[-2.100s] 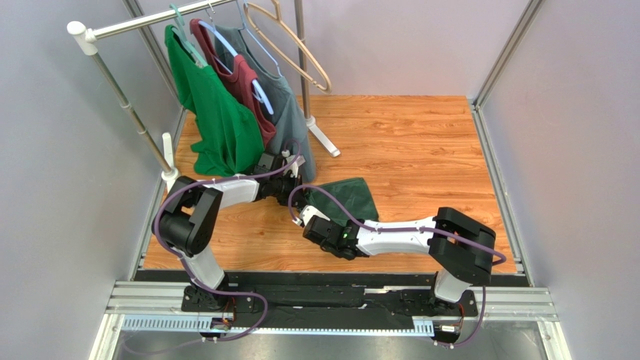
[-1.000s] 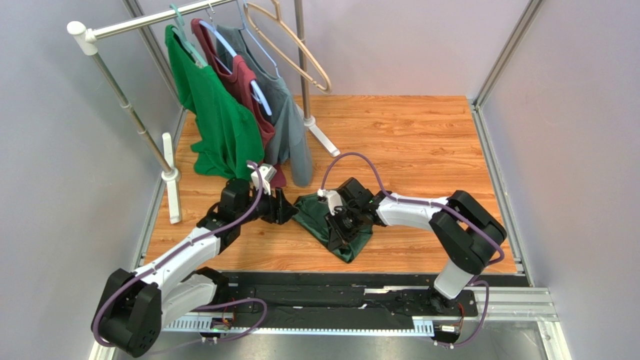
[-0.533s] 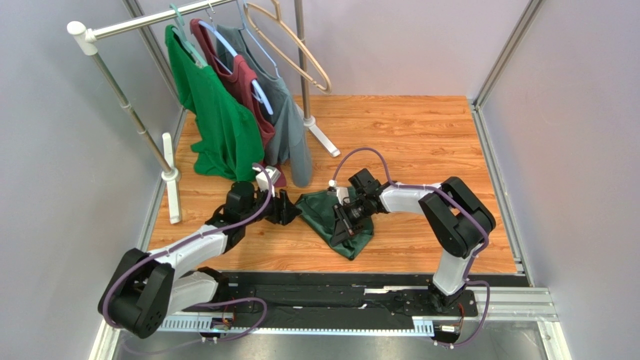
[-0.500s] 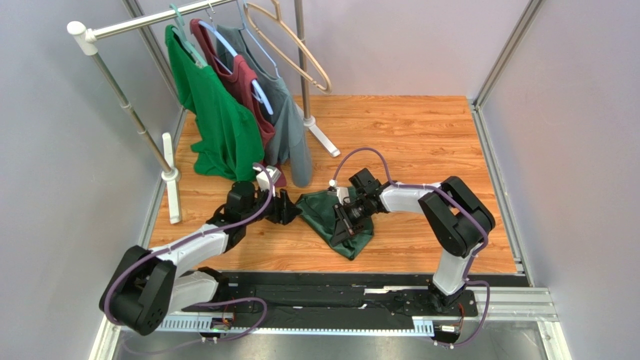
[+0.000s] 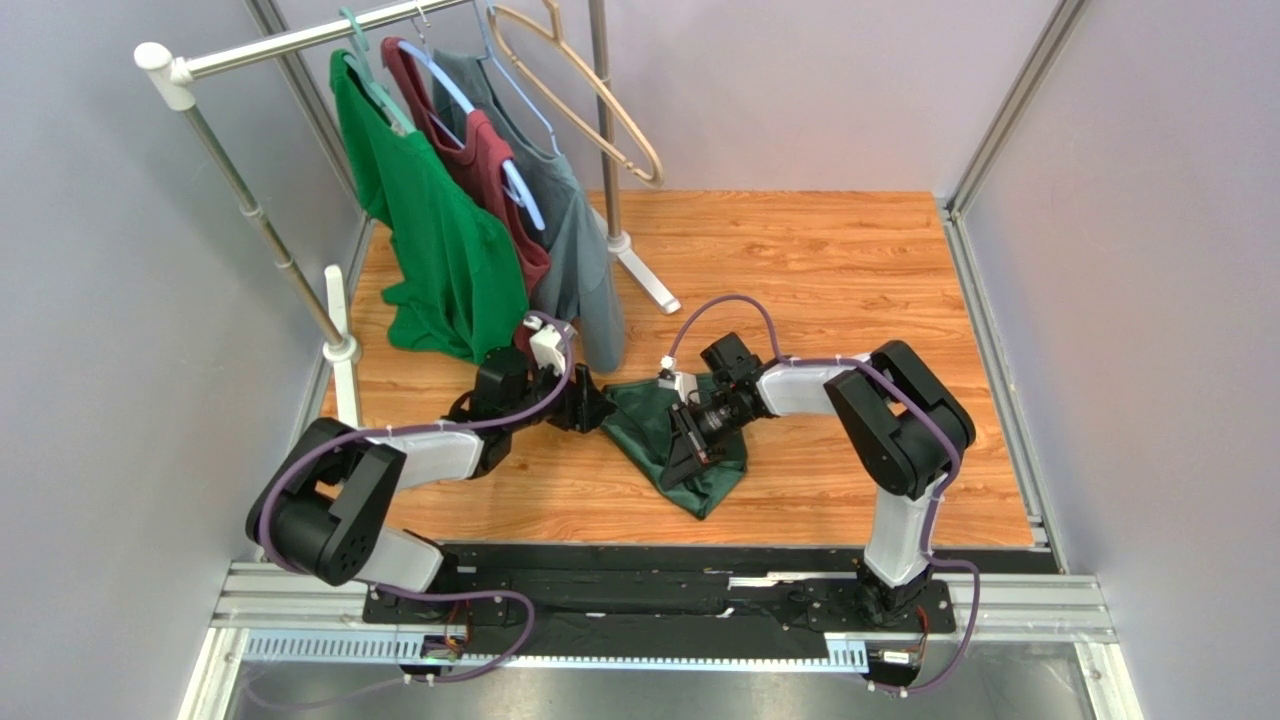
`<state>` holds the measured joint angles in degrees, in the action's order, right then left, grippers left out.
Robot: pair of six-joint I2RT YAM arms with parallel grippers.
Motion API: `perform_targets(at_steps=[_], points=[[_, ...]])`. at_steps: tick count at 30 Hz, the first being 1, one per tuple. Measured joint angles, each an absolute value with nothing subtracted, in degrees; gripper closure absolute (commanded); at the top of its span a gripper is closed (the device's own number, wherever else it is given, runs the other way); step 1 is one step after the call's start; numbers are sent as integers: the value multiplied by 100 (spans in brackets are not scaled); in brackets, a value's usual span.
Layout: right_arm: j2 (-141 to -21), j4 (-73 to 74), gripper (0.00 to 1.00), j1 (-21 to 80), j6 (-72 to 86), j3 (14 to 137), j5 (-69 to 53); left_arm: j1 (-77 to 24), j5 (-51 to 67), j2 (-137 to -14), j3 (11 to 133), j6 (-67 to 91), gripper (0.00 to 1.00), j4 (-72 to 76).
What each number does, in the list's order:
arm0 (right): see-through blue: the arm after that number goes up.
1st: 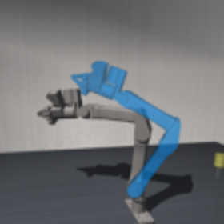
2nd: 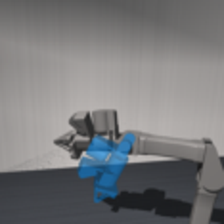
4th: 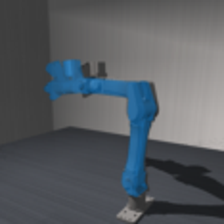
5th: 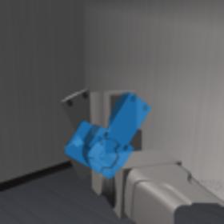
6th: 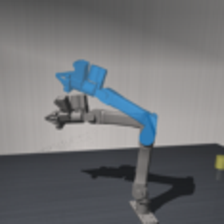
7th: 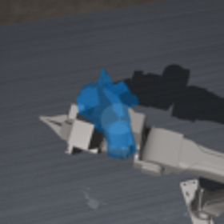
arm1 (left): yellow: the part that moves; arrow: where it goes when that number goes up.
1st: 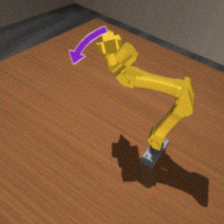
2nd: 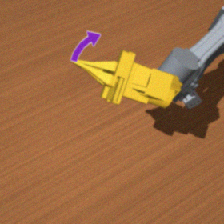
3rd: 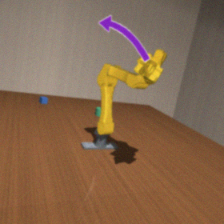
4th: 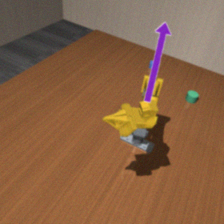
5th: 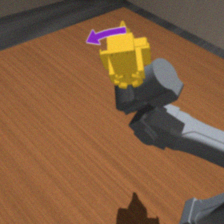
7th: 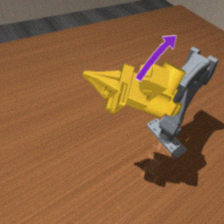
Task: Fold the napkin, place the utensils inside, and roll it up
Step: Roll the napkin with the utensil
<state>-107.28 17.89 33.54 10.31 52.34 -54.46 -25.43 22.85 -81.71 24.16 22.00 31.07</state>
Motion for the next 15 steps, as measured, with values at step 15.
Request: perform_targets(at_steps=[15], points=[[-10840,1894,99,3284,1015,5356,-5496,-2543,2475,-9201,2867,2292,72,3347]])
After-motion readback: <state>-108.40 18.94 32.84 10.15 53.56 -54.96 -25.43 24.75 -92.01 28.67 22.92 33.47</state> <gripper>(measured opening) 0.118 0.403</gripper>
